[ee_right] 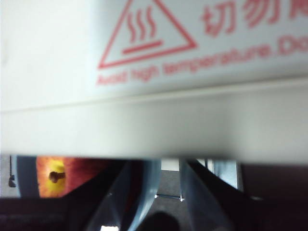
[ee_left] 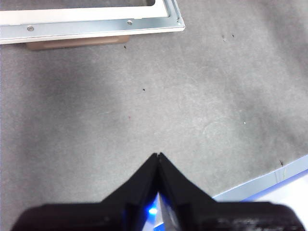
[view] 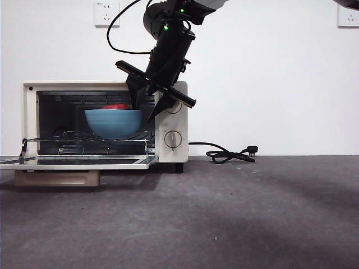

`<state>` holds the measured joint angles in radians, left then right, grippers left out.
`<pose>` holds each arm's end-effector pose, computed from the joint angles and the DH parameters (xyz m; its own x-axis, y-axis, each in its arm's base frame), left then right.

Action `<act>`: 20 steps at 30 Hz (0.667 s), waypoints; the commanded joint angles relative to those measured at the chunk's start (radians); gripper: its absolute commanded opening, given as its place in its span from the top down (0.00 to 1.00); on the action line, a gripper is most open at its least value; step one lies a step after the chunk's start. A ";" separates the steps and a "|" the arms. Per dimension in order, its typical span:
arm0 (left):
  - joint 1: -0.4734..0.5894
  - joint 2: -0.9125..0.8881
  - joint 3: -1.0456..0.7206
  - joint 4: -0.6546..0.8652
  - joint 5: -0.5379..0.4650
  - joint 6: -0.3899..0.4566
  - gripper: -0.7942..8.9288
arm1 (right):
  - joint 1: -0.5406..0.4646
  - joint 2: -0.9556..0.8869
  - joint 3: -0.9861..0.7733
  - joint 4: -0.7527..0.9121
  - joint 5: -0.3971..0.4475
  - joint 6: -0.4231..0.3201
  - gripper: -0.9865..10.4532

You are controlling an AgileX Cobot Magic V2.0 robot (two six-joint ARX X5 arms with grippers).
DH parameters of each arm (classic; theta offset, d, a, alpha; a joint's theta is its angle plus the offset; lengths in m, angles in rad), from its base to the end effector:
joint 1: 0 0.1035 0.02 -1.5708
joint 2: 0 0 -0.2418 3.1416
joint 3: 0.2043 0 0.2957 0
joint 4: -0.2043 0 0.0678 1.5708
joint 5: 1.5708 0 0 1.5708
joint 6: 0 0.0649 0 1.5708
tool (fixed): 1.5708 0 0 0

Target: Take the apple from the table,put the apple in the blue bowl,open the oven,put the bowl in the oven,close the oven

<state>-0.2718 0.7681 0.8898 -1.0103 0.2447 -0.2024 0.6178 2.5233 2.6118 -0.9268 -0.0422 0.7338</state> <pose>0.1968 -0.0712 0.2647 0.5242 -0.3976 -0.7531 0.2490 0.9172 -0.3109 0.4784 0.3433 0.2304 0.5202 0.4214 -0.7428 -0.0410 0.8811 0.4711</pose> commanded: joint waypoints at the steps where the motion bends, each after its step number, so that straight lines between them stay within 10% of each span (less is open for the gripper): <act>1: -0.004 -0.003 -0.010 -0.002 -0.003 0.008 0.92 | -0.004 0.017 0.037 0.004 0.015 -0.006 0.76; 13: -0.003 0.000 -0.010 0.018 -0.068 0.034 0.92 | -0.004 0.017 0.293 -0.211 0.122 -0.140 0.76; 20: 0.059 0.039 -0.010 0.043 -0.104 0.083 0.93 | 0.012 0.017 0.531 -0.449 0.212 -0.378 0.78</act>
<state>-0.2249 0.8043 0.8898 -0.9745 0.1432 -0.1444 0.6174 2.5244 3.1100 -1.3540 0.1482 0.4648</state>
